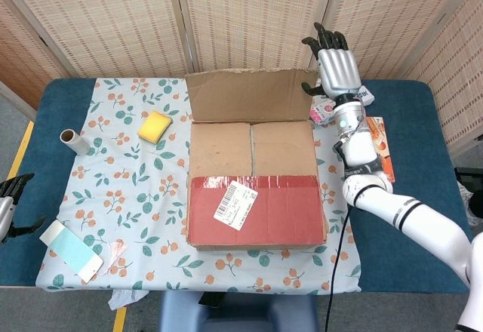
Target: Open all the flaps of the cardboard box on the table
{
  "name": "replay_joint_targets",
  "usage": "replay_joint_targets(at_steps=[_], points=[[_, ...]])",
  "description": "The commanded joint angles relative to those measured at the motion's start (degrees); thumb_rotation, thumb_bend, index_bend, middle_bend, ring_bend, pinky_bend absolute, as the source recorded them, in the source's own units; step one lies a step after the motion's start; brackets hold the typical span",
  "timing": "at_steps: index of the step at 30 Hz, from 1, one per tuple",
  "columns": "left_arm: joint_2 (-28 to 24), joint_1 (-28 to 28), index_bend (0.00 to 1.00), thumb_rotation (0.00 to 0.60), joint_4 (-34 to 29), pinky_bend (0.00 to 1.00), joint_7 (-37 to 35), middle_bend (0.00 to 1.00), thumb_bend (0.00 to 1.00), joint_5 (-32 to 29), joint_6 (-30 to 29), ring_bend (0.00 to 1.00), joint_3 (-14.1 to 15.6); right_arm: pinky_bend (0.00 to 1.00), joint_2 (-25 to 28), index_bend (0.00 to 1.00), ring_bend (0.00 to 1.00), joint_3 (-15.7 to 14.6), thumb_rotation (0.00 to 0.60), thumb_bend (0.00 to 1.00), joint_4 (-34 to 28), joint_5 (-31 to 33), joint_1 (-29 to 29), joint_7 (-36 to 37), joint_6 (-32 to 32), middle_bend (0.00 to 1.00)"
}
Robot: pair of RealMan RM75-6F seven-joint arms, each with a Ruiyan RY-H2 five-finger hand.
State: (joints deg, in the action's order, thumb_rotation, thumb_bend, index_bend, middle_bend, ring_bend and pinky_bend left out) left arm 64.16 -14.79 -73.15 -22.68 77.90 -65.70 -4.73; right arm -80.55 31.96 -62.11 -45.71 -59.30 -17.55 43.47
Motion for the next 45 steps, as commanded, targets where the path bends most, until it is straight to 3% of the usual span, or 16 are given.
replay_joint_targets(at_steps=[1, 6, 17, 24, 30, 36, 45], points=[[0.2, 0.1, 0.0, 0.6, 0.3, 0.0, 0.3, 0.1, 0.33, -0.6, 0.3, 0.04, -0.1, 0.0, -2.0, 0.18, 0.06, -1.1, 0.6, 0.29, 5.3, -1.8, -1.5, 6.0, -3.7, 0.0], [0.3, 0.4, 0.0, 0.6, 0.4, 0.0, 0.6, 0.1, 0.33, -1.6, 0.5, 0.04, -0.3, 0.0, 0.1, 0.18, 0.06, -2.2, 0.6, 0.29, 2.7, -5.9, 0.9, 11.1, -1.9, 0.0], [0.6, 0.3, 0.0, 0.6, -0.3, 0.0, 3.2, 0.1, 0.33, -2.1, 0.0, 0.04, -0.8, 0.0, 15.4, 0.18, 0.06, -6.0, 0.6, 0.29, -20.6, -14.8, 13.5, 20.1, 4.3, 0.0], [1.2, 0.0, 0.0, 0.6, -0.3, 0.0, 6.0, 0.1, 0.33, -3.5, 0.7, 0.04, -1.1, 0.0, 20.5, 0.18, 0.06, -9.4, 0.6, 0.29, -26.1, -24.2, 19.0, 38.0, 0.6, 0.0], [1.5, -0.5, 0.0, 0.6, 0.5, 0.0, 6.2, 0.1, 0.33, -4.3, 2.4, 0.04, -1.2, 0.0, 23.4, 0.18, 0.07, -11.3, 0.6, 0.29, -27.7, -32.6, 20.8, 52.5, 0.2, 0.0], [1.8, -0.8, 0.0, 0.6, 1.2, 0.0, 6.0, 0.08, 0.33, -4.2, 3.2, 0.04, -1.2, 0.07, 25.0, 0.18, 0.11, -13.8, 0.6, 0.29, -27.8, -39.5, 21.6, 69.8, 0.8, 0.04], [2.2, -1.0, 0.0, 0.6, 1.6, 0.0, 6.6, 0.08, 0.33, -4.7, 3.8, 0.04, -1.2, 0.2, 25.9, 0.18, 0.16, -22.6, 0.6, 0.29, -21.4, -54.7, 17.7, 105.5, 4.3, 0.09]])
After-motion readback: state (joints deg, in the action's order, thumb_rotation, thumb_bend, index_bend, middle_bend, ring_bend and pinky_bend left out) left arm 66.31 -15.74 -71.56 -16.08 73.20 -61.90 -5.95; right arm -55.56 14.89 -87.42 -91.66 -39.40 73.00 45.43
